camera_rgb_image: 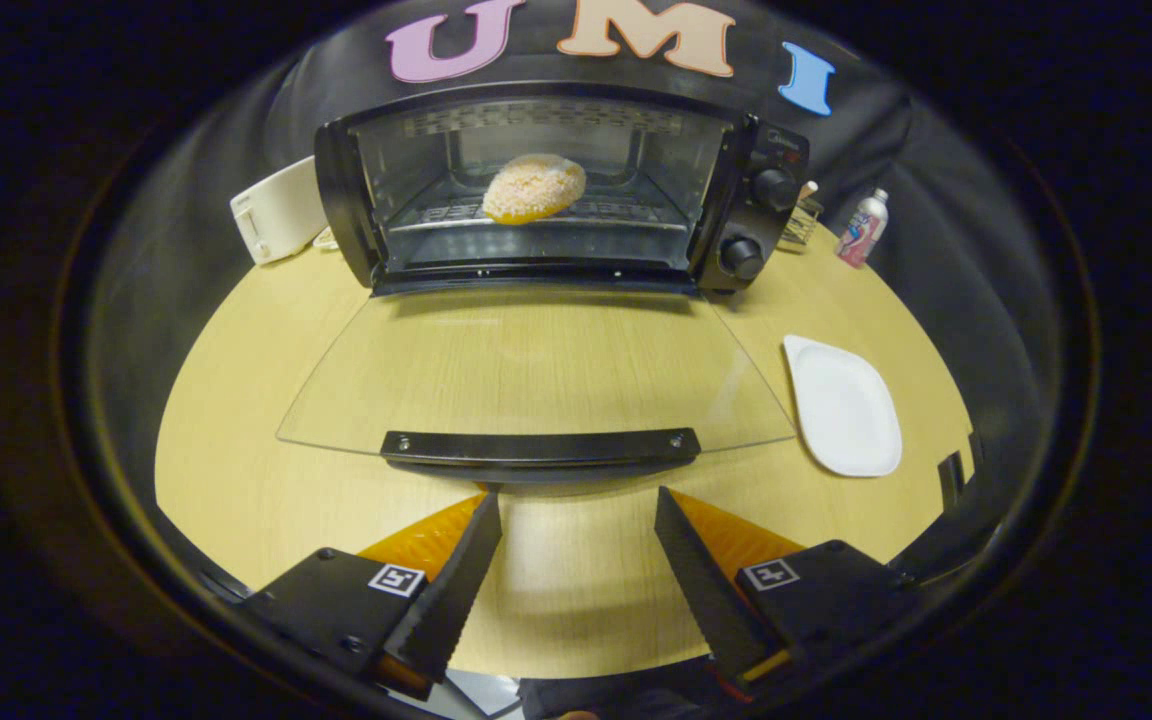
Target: Open the toaster oven, put the food inside, and close the toaster oven door.
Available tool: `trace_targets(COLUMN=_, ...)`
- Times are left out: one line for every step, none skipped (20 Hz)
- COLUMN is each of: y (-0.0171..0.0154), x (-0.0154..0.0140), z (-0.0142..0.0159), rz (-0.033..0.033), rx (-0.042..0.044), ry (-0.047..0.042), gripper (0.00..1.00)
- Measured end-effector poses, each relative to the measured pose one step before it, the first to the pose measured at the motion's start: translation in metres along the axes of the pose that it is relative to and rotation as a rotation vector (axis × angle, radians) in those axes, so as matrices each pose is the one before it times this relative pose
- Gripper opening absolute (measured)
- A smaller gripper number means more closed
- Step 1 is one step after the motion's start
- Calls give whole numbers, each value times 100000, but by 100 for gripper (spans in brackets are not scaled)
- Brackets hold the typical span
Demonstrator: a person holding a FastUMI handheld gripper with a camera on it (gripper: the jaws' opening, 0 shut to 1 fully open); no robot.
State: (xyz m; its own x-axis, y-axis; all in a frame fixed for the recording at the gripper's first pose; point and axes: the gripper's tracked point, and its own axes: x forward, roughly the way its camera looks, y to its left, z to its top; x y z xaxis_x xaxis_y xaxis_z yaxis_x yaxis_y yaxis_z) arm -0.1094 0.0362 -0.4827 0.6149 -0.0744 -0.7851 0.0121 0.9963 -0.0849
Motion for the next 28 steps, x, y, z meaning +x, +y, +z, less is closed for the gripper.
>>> trace_targets(y=-23, x=-402, z=451, rz=-81, rx=-949, ry=-974, gripper=99)
trace_targets(y=-62, x=-309, z=436, rz=-177, rx=-763, ry=-1267, gripper=99)
trace_targets(y=-84, x=-341, z=512, rz=-295, rx=-703, ry=-1220, gripper=99)
trace_targets(y=8, x=-364, z=517, rz=-314, rx=-617, ry=-1163, gripper=99)
trace_targets(y=-36, x=-332, z=554, rz=-199, rx=-437, ry=-1141, gripper=99)
trace_targets(y=-23, x=-365, z=606, rz=-43, rx=-257, ry=-1227, gripper=99)
trace_targets(y=-45, x=-331, z=810, rz=101, rx=-24, ry=-1785, gripper=99)
trace_targets(y=54, x=-281, z=897, rz=301, rx=446, ry=-2017, gripper=99)
trace_targets(y=95, x=-77, z=1032, rz=530, rx=1305, ry=-2282, gripper=99)
trace_targets(y=143, x=324, z=1087, rz=1031, rx=1920, ry=-2093, gripper=99)
trace_targets(y=334, x=231, z=983, rz=909, rx=1888, ry=-1606, gripper=99)
trace_targets(y=248, x=299, z=865, rz=746, rx=1542, ry=-1107, gripper=100)
trace_targets(y=268, x=292, z=872, rz=549, rx=966, ry=-1168, gripper=100)
trace_targets(y=214, x=290, z=834, rz=446, rx=701, ry=-1139, gripper=100)
trace_targets(y=215, x=297, z=749, rz=335, rx=995, ry=-845, gripper=100)
trace_targets(y=102, x=339, z=475, rz=327, rx=925, ry=-317, gripper=100)
trace_targets(y=92, x=290, z=638, rz=332, rx=872, ry=-887, gripper=100)
trace_targets(y=-2, x=242, z=497, rz=426, rx=827, ry=-674, gripper=100)
trace_targets(y=15, x=150, z=468, rz=270, rx=805, ry=-851, gripper=100)
trace_targets(y=82, x=123, z=368, rz=240, rx=832, ry=-633, gripper=100)
trace_targets(y=11, x=181, z=344, rz=78, rx=898, ry=-483, gripper=100)
trace_targets(y=59, x=268, z=314, rz=338, rx=864, ry=-372, gripper=100)
trace_targets(y=124, x=126, z=400, rz=417, rx=860, ry=-459, gripper=100)
trace_targets(y=103, x=182, z=336, rz=397, rx=592, ry=-432, gripper=100)
trace_targets(y=-7, x=60, z=518, rz=179, rx=358, ry=-759, gripper=100)
trace_targets(y=53, x=184, z=381, rz=95, rx=227, ry=-862, gripper=100)
trace_targets(y=-15, x=186, z=426, rz=301, rx=322, ry=-624, gripper=100)
trace_targets(y=237, x=-451, z=337, rz=338, rx=415, ry=-681, gripper=100)
